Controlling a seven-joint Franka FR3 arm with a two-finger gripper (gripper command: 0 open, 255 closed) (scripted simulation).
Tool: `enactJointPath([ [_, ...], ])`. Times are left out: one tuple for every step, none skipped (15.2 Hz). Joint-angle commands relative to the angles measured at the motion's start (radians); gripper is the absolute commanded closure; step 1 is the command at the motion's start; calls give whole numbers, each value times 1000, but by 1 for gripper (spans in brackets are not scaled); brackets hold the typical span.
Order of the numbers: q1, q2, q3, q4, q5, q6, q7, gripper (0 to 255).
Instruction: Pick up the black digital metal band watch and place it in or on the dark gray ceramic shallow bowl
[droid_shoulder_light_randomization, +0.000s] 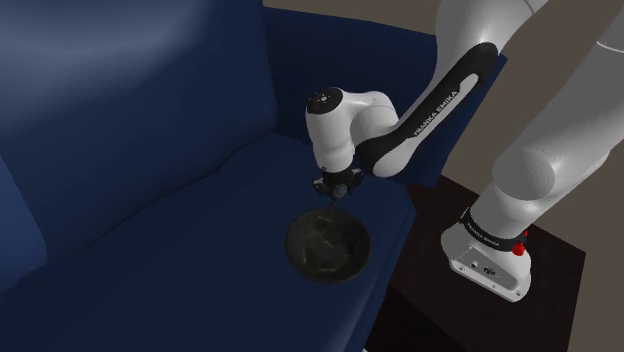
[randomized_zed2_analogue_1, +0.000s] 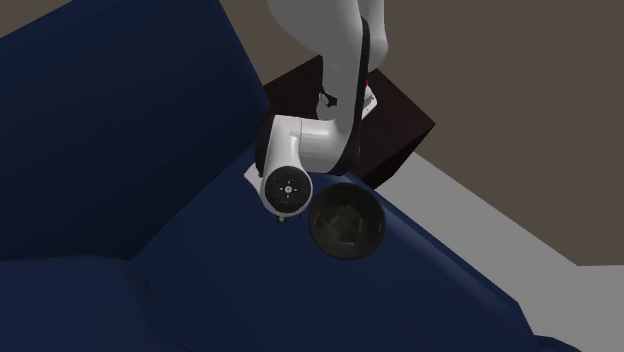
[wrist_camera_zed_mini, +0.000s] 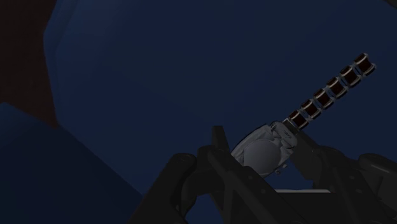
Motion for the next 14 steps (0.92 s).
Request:
enactJointPath([
  [1, -47, 8, -2, 64, -18, -51, 255],
  [4, -69, 9, -2, 92, -28, -74, 255],
  [8, -90, 8, -2, 119, -38, -97, 255],
  [13, -110, 7, -1, 144, -49, -118, 255],
  [19, -130, 4, 0, 168, -61, -138, 255],
  [25, -150, 0, 1, 191, -73, -157, 255],
  [32, -168, -4, 3, 211, -86, -175, 255],
  [39, -186, -10, 6, 230, -99, -192, 255],
  [45, -204, -15, 8, 248, -112, -208, 255],
  [52, -220, -21, 11, 265, -126, -223, 255],
  [58, -236, -27, 15, 280, -140, -237, 255],
  [64, -252, -33, 18, 294, -154, -251, 255],
  [71, -267, -39, 22, 306, -168, -263, 255],
  [76, -281, -45, 26, 318, -183, -275, 255],
])
